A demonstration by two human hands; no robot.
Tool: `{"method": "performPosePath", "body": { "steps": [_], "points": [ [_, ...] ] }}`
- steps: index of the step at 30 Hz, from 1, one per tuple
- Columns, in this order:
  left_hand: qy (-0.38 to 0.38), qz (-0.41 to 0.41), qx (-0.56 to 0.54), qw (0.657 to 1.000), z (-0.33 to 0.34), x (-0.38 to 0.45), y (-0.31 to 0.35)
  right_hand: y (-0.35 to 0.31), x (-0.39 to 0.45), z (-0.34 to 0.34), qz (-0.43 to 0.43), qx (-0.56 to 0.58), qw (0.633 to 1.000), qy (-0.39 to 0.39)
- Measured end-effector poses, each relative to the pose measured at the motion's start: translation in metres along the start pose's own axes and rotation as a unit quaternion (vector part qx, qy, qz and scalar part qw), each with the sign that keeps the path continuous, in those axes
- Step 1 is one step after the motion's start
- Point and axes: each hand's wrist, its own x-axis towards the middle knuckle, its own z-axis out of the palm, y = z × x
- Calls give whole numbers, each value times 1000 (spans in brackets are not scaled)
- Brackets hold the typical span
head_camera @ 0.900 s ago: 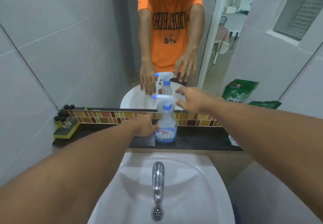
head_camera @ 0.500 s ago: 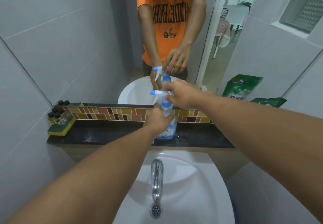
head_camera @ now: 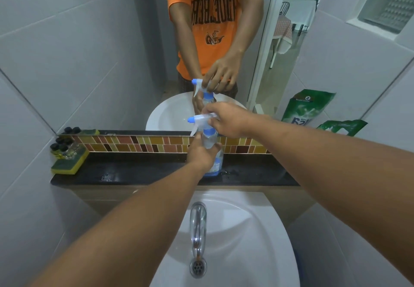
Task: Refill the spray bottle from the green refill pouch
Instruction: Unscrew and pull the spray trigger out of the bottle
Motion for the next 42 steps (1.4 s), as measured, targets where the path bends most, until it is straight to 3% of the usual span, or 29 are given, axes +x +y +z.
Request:
{"method": "performPosePath", "body": {
  "steps": [14,20,27,32,42],
  "points": [
    [-11,-38,39,998,3,1,2,0,-5,-3,3,35,999,15],
    [2,-74,-39,997,6,-2,-4,-3,-7,-3,29,70,997,35],
    [3,-77,-52,996,6,-5,-4,-15,-9,0,86,165,980,74],
    [-6,-34,-47,998,4,-6,-5,-27,-6,8,115,81,986,87],
    [-26,-9,-26,999,0,-5,-5,-34,-10,10,135,83,983,92]
  ]
}}
